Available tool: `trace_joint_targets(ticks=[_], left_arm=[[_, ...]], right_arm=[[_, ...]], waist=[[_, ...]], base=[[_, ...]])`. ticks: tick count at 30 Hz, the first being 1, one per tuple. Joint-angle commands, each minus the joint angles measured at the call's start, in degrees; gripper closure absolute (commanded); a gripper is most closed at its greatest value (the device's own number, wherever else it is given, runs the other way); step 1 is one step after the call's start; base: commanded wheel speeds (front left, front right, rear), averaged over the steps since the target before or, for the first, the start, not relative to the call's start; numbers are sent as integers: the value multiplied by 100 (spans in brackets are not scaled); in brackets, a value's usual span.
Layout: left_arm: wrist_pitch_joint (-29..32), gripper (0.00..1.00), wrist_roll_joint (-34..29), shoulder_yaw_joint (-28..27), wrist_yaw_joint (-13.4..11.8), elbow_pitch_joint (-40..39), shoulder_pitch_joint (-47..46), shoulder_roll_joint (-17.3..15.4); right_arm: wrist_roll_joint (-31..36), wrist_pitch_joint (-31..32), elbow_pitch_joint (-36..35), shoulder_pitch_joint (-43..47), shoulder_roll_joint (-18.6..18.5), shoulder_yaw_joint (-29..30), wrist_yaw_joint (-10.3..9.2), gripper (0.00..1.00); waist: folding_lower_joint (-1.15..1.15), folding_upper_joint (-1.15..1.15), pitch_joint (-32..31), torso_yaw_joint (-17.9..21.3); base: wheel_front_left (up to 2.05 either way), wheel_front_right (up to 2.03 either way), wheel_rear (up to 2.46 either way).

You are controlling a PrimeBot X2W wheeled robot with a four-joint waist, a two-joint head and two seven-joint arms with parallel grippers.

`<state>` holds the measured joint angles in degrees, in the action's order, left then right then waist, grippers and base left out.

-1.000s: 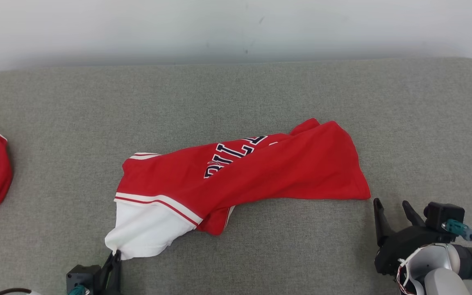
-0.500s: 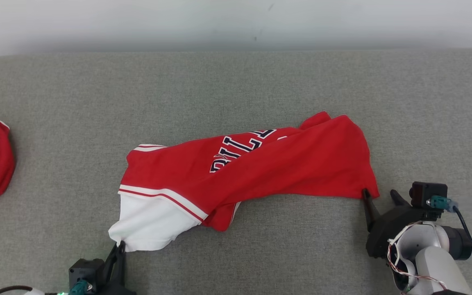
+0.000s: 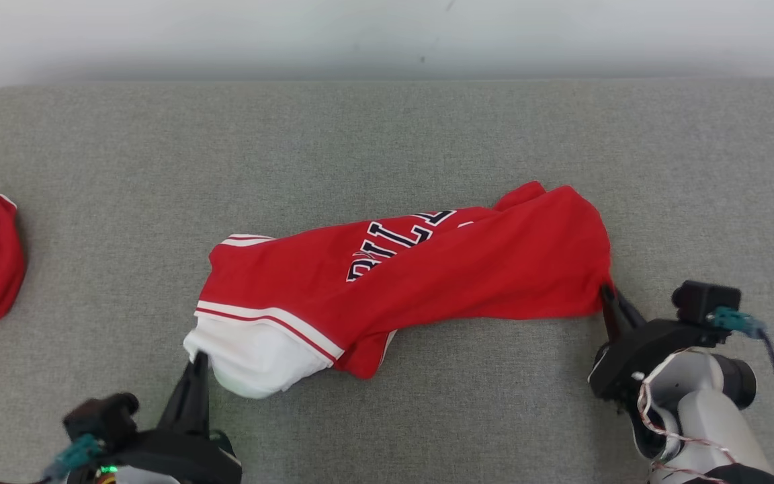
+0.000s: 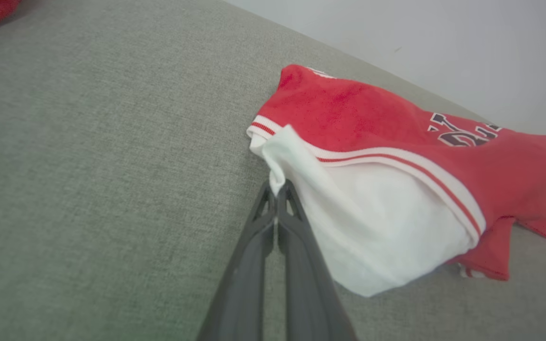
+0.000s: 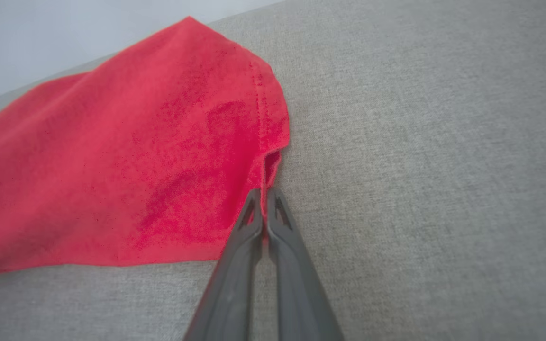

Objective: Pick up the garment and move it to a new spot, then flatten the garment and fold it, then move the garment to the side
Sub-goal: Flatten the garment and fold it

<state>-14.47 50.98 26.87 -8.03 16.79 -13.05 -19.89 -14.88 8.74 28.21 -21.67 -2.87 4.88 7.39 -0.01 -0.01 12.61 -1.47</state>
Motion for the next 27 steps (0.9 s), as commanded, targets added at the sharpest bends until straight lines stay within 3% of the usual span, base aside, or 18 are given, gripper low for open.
trace_joint_targets(ticks=[1, 6, 11, 14, 19, 27], left_arm=[[-52, 100, 143, -170, 101, -167, 34, 41], [-75, 100, 431, -800, 352, -1033, -171, 120], [-2, 100, 645, -1062, 439, -1449, -795, 208], [155, 100, 734, -1212, 423, -1567, -1722, 215], [756, 100, 511, -1304, 317, -1402, -3680, -122], [1201, 100, 203, -1359, 750, -869, -6088, -651]], right_arm=[[-442, -102, -162, 16, 0, -56, 21, 100], [-1573, -264, -1006, -122, -2, -214, 21, 100], [-2068, -32, -1671, -596, 0, -483, 21, 100], [-2325, 116, -1955, -1372, -48, -816, 21, 100], [-2486, 202, -1521, -3110, -72, -1061, 21, 100], [-2270, -680, -335, -5285, -26, -893, 21, 100]], waist=[[1, 1, 15, 22], [1, 1, 206, 121], [1, 1, 593, 239], [1, 1, 1031, 382], [1, 1, 1986, 664], [1, 1, 2636, 935]], base=[[0, 0, 0], [0, 0, 0], [0, 0, 0], [0, 0, 0], [0, 0, 0], [0, 0, 0]])
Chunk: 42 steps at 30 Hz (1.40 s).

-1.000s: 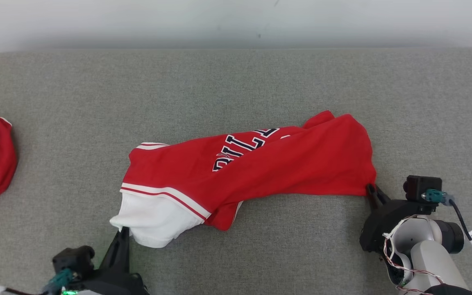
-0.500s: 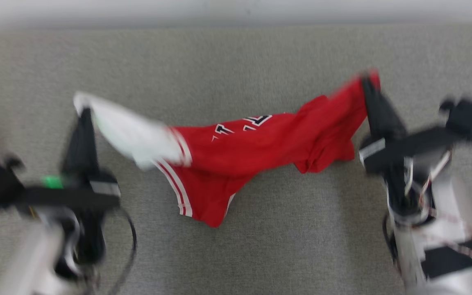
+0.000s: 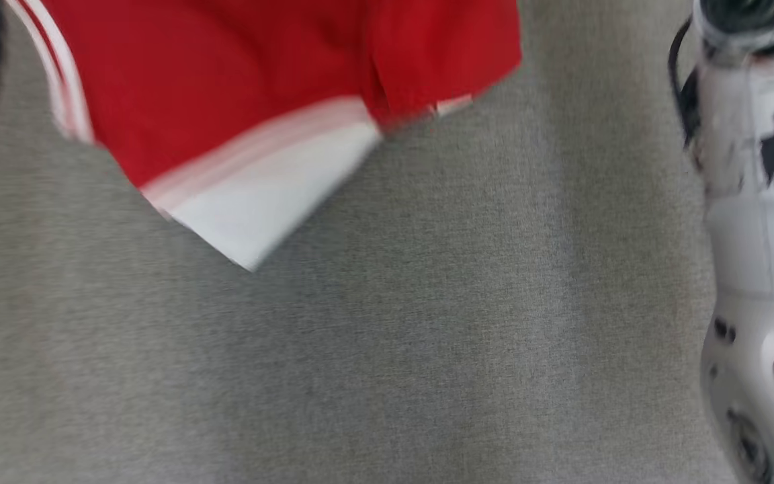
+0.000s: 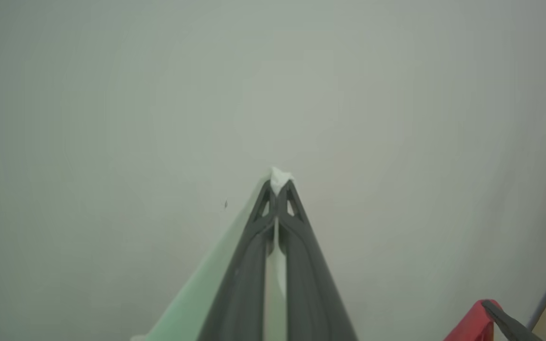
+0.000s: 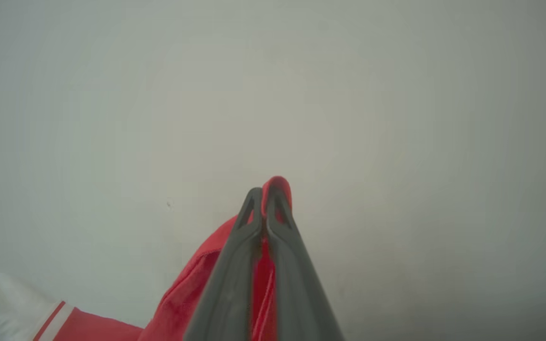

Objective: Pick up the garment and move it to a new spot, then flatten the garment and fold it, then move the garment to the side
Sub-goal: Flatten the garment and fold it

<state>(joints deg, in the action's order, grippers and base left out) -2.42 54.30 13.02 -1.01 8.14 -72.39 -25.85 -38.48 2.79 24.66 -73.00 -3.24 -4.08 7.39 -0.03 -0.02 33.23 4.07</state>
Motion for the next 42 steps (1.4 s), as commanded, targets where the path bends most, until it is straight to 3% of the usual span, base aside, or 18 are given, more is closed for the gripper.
trace_joint_targets(ticks=[1, 9, 14, 18, 25, 31, 35, 38, 42], left_arm=[[-42, 100, -293, 94, 149, -8, -379, -167], [-593, 100, -864, 390, 599, 92, -1746, -50], [-1032, 100, -1039, 389, 699, 14, -2196, 86], [-1229, 100, -1227, 229, 749, -117, -2253, 162], [-1280, 100, -1045, 126, 781, 192, -940, 388], [-1281, 100, -983, -291, 799, -140, 465, 737], [-1282, 100, -855, -701, 805, -628, 1822, 1190], [-1283, 100, -801, -904, 815, -1126, 3358, 1513], [-1283, 100, -808, -1043, 782, -1445, 4770, 1833]], right_arm=[[243, -284, 139, -358, -6, 29, 21, 100], [1130, -1679, 843, -1650, 7, 502, 21, 100], [1636, -1792, 287, -1939, 3, 921, 21, 100], [2056, -1783, -263, -1653, 21, 1038, 21, 100], [2451, -1786, 191, -901, -148, 714, 21, 100], [2083, -1736, 644, -191, -484, 172, 21, 100], [1742, -1565, 629, 620, -816, -143, 21, 100], [1297, -996, 197, 1739, -1057, -391, 21, 100], [944, -184, -356, 3102, -1162, -247, 21, 100]], waist=[[3, 2, 609, 421], [3, 2, 604, 583], [3, 2, 522, 580], [3, 2, 491, 520], [3, 2, 448, 310], [3, 2, 150, 134], [3, 2, -352, -17], [3, 2, -957, -118], [3, 2, -1482, -187]], base=[[0, 0, 0], [0, 0, 0], [0, 0, 0], [0, 0, 0], [0, 0, 0], [0, 0, 0], [0, 0, 0], [0, 0, 0], [0, 0, 0]])
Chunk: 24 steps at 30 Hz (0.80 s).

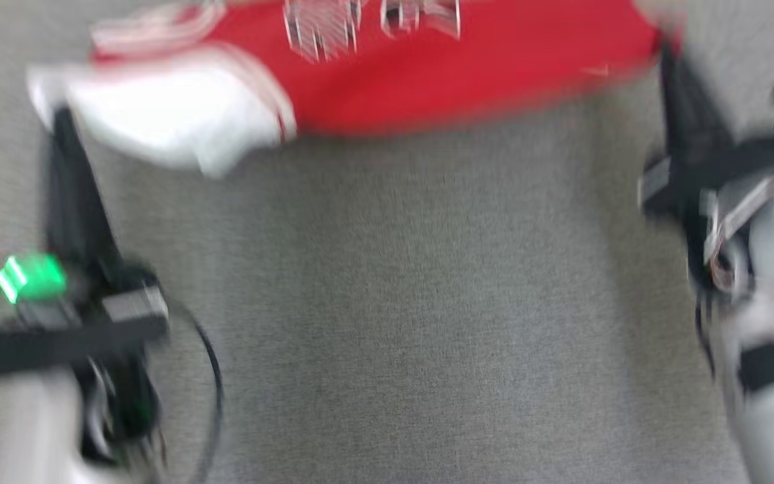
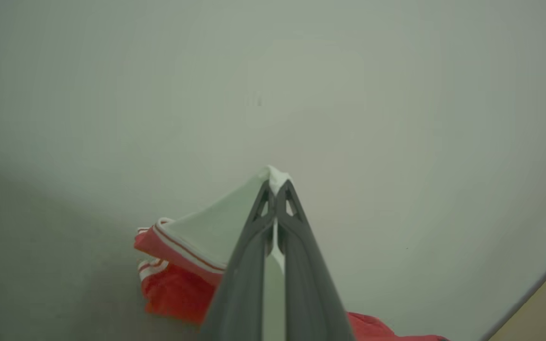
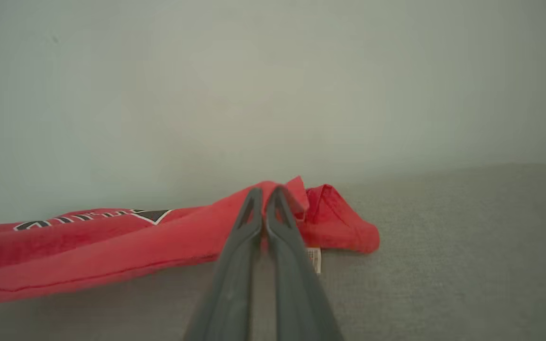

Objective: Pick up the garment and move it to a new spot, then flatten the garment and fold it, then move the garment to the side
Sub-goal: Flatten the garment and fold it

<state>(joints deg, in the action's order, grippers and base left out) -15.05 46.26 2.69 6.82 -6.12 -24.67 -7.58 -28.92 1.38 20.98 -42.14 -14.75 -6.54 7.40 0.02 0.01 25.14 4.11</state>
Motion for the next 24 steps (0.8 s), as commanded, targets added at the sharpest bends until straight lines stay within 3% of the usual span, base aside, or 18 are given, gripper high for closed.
trace_joint_targets(ticks=[1, 9, 16, 24], left_arm=[[-21, 100, -36, -17, -20, -44, 319, 62], [-22, 100, 380, -52, -121, 47, 2114, 447], [-22, 100, 705, 104, -258, 76, 3054, 465], [269, 100, 660, 558, -371, 311, 3579, 376]], right_arm=[[-1, 168, -105, 341, -16, 103, 20, 100], [690, 1496, -597, 2360, 530, 1029, 20, 100], [1307, 2372, -1170, 3392, 1043, 1735, 15, 100], [1633, 3392, -1875, 4319, 1178, 2075, 15, 100]], waist=[[-2, -1, -779, -201], [-2, -1, -1309, -279], [-2, -1, -1597, -450], [-2, -1, -1725, -579]], base=[[0, 0, 0], [0, 0, 0], [0, 0, 0], [0, 0, 0]])
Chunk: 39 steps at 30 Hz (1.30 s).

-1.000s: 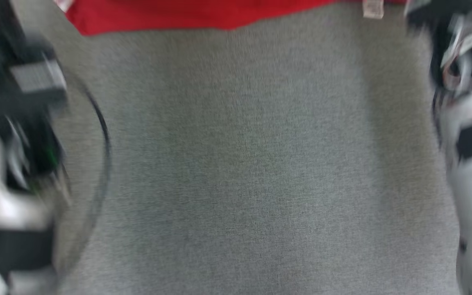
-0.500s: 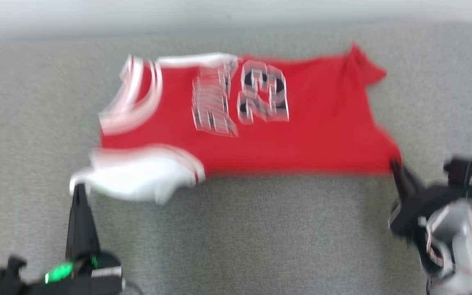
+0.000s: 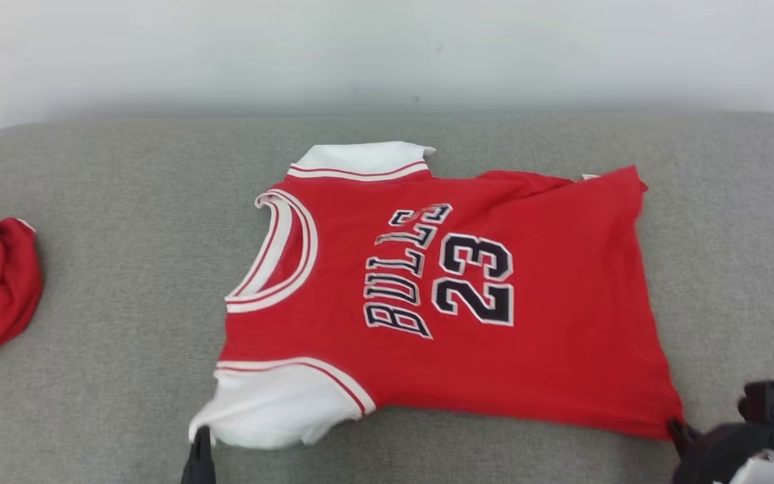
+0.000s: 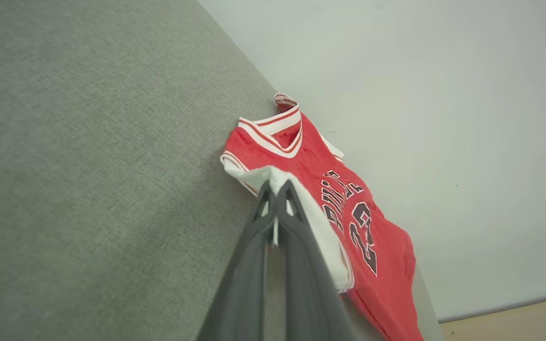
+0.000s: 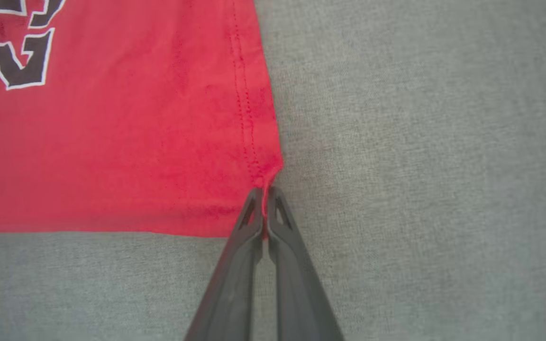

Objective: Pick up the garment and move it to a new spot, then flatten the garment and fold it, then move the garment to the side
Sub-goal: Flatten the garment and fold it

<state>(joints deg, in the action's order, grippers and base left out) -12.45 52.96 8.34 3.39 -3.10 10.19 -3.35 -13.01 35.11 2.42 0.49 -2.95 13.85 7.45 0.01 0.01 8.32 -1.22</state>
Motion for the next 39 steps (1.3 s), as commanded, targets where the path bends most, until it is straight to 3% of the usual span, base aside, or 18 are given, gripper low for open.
trace_joint_targets(ticks=[1, 13, 17, 21, 27, 30, 39], left_arm=[[101, 100, 1, 4, -51, 20, 158, -90], [1588, 100, 602, 221, -377, -547, 972, -671], [1749, 100, 555, 95, -589, -853, 1040, -843], [1751, 100, 773, 13, -555, -1159, 796, -751], [1713, 100, 1099, 108, -211, -1229, 2, -459], [1717, 100, 997, 244, -100, -911, -567, -363], [1248, 100, 543, 267, -107, 482, -2035, -185]], right_arm=[[38, 140, -80, 160, 3, 68, 9, 100], [-294, 980, -459, 820, 7, 82, 9, 100], [-290, 1224, -602, 975, 7, 140, 8, 100], [-309, 1048, -729, 847, 6, 255, 9, 100], [-476, 663, -684, 529, 9, 156, 9, 100], [-572, 430, -584, 310, 7, 133, 9, 100], [-857, -183, -67, -469, 8, -45, 9, 100]], waist=[[-1, -1, -47, -54], [-1, -1, 23, -47], [-1, -1, 30, -7], [-1, -1, 63, 67], [-1, -1, 69, 193], [-1, -1, 120, 266], [-1, -1, 372, 602]], base=[[0, 0, 0], [0, 0, 0], [0, 0, 0], [0, 0, 0], [0, 0, 0], [0, 0, 0], [0, 0, 0]])
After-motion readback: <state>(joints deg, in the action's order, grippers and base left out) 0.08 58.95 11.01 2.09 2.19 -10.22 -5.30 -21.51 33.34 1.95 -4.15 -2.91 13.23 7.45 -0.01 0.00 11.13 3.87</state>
